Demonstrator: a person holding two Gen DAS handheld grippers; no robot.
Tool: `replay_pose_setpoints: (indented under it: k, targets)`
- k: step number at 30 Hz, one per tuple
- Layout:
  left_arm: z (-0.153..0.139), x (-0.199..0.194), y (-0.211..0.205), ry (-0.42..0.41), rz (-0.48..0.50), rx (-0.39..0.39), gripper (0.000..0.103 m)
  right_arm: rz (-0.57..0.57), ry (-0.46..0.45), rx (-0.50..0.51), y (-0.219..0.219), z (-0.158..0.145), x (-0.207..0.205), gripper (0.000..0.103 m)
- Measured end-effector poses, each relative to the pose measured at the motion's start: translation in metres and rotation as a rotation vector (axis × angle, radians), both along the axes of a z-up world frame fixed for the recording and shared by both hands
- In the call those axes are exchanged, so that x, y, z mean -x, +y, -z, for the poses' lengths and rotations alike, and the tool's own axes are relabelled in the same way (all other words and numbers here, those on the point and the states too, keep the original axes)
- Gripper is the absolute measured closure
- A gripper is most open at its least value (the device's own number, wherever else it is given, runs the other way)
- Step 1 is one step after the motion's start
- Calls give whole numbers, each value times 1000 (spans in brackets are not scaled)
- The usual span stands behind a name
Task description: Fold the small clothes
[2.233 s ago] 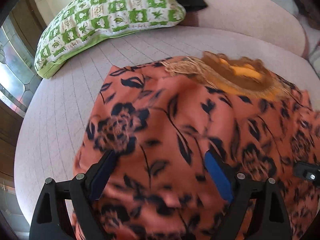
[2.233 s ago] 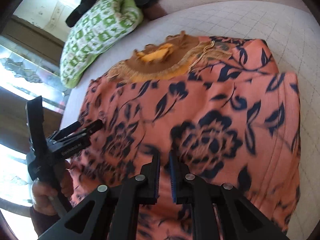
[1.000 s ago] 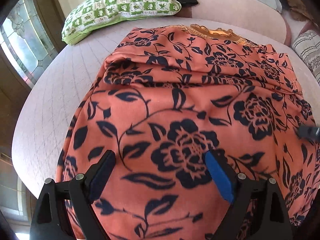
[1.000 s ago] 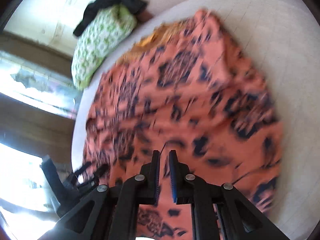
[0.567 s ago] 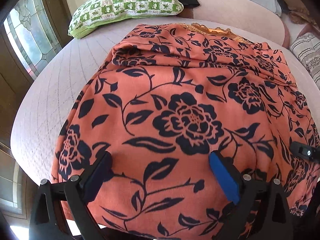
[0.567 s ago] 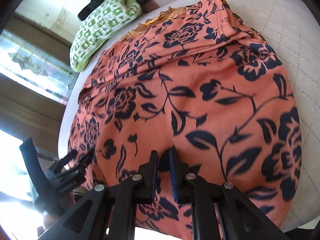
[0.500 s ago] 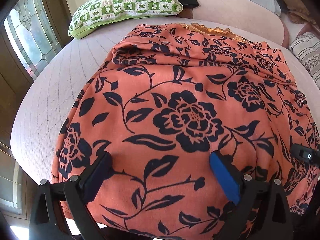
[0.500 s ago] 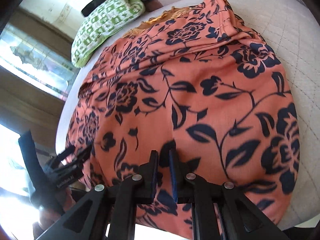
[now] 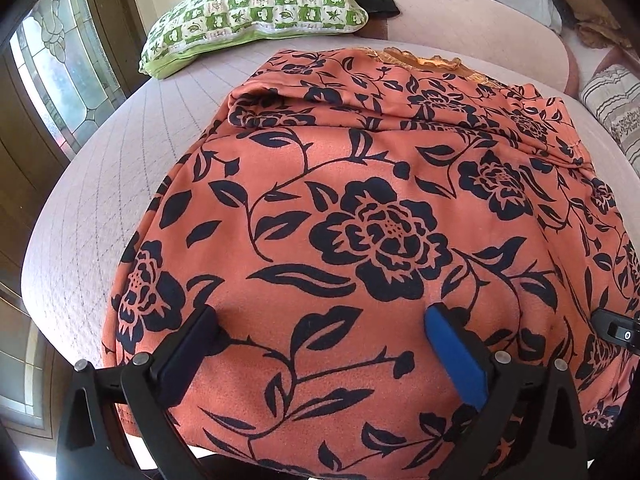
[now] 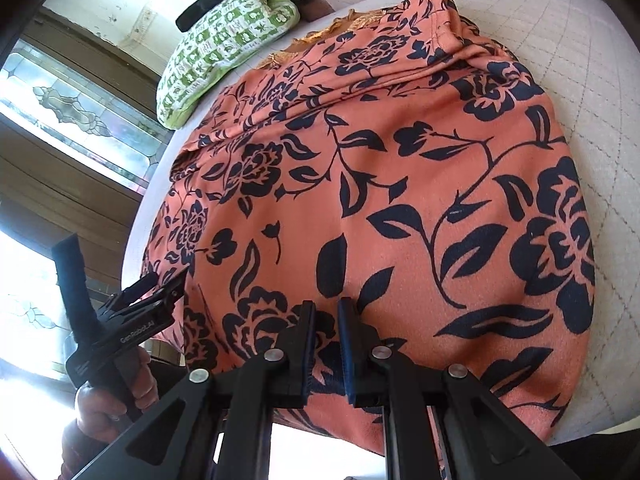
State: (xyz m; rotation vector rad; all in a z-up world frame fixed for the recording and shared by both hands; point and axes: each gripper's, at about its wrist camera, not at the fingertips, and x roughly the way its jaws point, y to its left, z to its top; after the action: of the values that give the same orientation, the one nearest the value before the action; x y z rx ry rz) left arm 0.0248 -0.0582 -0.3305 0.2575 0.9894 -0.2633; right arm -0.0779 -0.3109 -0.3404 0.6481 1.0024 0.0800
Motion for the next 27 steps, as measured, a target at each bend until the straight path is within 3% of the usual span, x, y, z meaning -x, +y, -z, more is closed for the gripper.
replay_pose_setpoints:
  k: [10, 13, 14, 15, 16, 17, 18, 20, 24, 26, 27]
  targets:
    - [-6, 0, 0, 0, 9, -4, 0, -64, -11, 104, 11, -14, 5, 87]
    - [-22, -1, 15, -83, -27, -11, 0, -26, -48, 75, -2, -24, 13, 85]
    - [-26, -2, 22, -102, -42, 0, 0, -3, -67, 65, -9, -29, 17, 82]
    - [-32, -5, 35, -121, -74, 19, 0, 27, -86, 50, -18, -33, 22, 70]
    - [-33, -7, 47, -126, -105, 28, 0, 62, -98, 32, -29, -37, 27, 40]
    - [-33, -10, 58, -120, -133, 31, 0, 93, -103, 20, -38, -40, 32, 24]
    - [-29, -15, 75, -95, -178, 36, 0, 144, -119, 18, -50, -43, 41, 15]
    - [-23, -20, 101, -50, -243, 58, 0, 193, -127, 29, -64, -46, 53, 15]
    - [-19, -21, 154, -3, -336, 154, 2, 230, -100, -50, -91, -35, 73, 16]
    - [-19, -20, 170, 20, -331, 213, 17, 229, -73, -95, -96, -25, 77, 17]
    - [-18, -20, 178, 45, -324, 254, 32, 219, -56, -133, -97, -19, 76, 18]
